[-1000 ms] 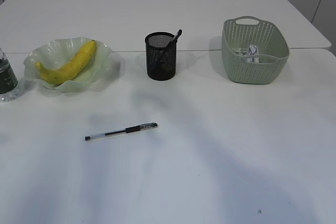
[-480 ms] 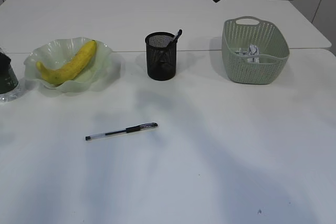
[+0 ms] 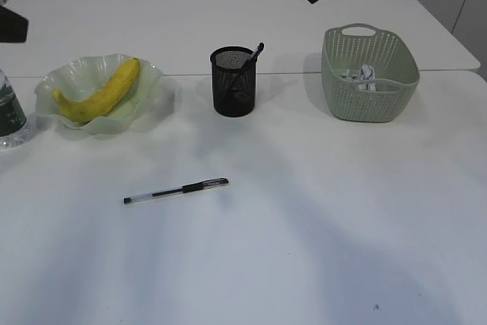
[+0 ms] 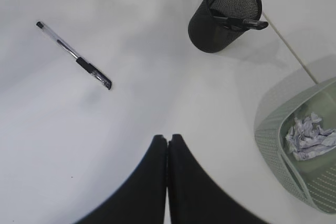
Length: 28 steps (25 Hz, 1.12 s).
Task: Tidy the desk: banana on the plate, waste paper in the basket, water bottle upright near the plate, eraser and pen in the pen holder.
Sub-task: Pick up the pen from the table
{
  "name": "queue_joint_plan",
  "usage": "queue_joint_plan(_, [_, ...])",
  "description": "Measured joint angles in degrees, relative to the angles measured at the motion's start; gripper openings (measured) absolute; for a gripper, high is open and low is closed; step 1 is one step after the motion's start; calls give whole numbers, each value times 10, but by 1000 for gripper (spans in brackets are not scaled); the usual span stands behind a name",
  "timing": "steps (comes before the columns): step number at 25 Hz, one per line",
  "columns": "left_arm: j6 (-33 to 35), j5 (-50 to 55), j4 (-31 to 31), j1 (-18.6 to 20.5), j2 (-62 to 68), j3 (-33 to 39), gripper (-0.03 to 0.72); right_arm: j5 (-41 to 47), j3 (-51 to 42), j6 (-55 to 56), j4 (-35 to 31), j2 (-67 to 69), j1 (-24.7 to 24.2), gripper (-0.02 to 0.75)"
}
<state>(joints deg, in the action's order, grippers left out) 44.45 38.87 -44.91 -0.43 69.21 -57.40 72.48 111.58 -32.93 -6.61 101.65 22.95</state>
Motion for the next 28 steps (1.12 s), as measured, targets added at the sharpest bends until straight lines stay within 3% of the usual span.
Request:
queue_joint_plan(5, [5,27,30,0,79,-5,370,0,0,1,0,0,0,-8])
queue_joint_plan(13, [9,98,82,0,167,-86,348,0,0,1,0,0,0,-7])
queue_joint_plan(22, [21,223,100,-1,253,-162,342,0,0,2,2,0,0,-7])
queue_joint_plan(28, [44,261,112,-35,296,-212,340,0,0,-11,3,11,0,-7])
